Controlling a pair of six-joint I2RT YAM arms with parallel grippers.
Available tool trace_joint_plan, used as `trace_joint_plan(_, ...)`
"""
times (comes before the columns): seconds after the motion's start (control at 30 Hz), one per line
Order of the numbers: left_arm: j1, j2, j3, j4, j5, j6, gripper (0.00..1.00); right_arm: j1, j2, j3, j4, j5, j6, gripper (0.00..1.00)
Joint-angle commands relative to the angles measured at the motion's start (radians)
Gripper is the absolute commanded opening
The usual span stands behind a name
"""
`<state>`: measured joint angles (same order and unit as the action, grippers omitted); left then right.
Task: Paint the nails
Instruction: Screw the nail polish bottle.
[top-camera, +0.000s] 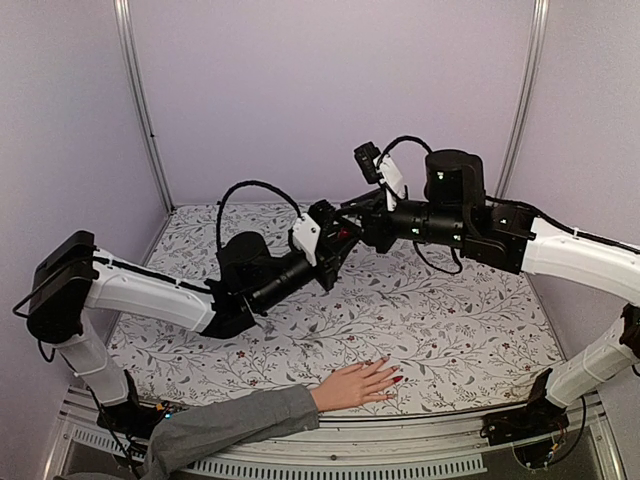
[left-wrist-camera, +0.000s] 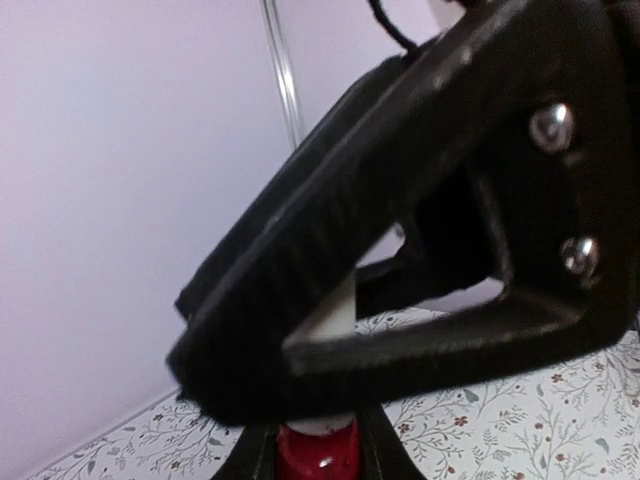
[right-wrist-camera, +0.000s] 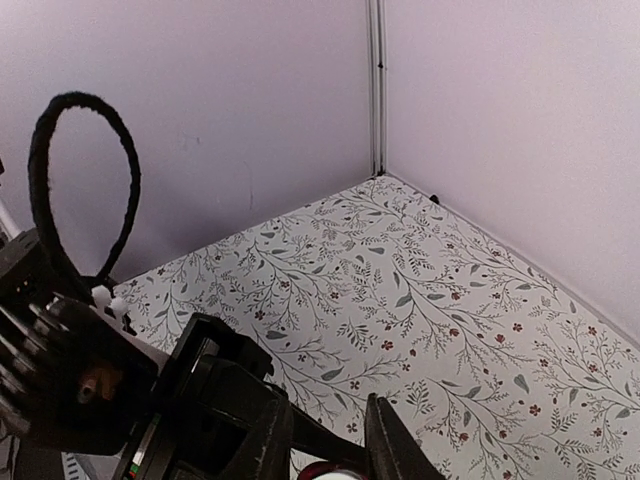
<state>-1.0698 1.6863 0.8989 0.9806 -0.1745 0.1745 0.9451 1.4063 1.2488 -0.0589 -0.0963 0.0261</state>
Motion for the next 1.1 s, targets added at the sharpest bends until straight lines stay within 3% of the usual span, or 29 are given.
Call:
trace_joint_plan(0.0, 0.007, -0.063, -0.011, 0.009, 0.164, -0.004, 0.0, 0.021, -0.037, -0.038, -0.015, -0.042, 0.001, 0.32)
trace_joint_plan(0.17, 0.018, -0.084, -0.021, -0.031, 0.241, -0.011, 0.0, 0.014, -0.103, -0.091, 0.032, -0.082, -0.015, 0.61)
trace_joint_plan(0.3, 0.041, -0.11, -0.037, -0.059, 0.417, -0.042, 0.0, 0.009, -0.163, -0.14, 0.05, -0.205, -0.085, 0.72)
trace_joint_plan(0.37, 0.072, -0.124, -0.041, -0.069, 0.58, -0.081, 0.0, 0.008, -0.191, -0.154, 0.05, -0.266, -0.121, 0.73)
trace_joint_plan(0.57, 0.107, -0.111, -0.032, -0.075, 0.882, -0.125, 0.0, 0.008, -0.241, -0.164, -0.021, -0.453, -0.237, 0.73)
trace_joint_plan(0.7, 0.118, -0.076, -0.012, -0.041, 1.064, -0.191, 0.0, 0.008, -0.24, -0.138, -0.092, -0.577, -0.32, 0.65)
trace_joint_plan(0.87, 0.118, -0.038, 0.03, -0.03, 1.202, -0.252, 0.0, 0.008, -0.197, -0.087, -0.175, -0.671, -0.383, 0.6)
trace_joint_plan(1.07, 0.118, -0.015, 0.059, -0.034, 1.256, -0.282, 0.0, 0.01, -0.154, -0.048, -0.211, -0.726, -0.411, 0.57)
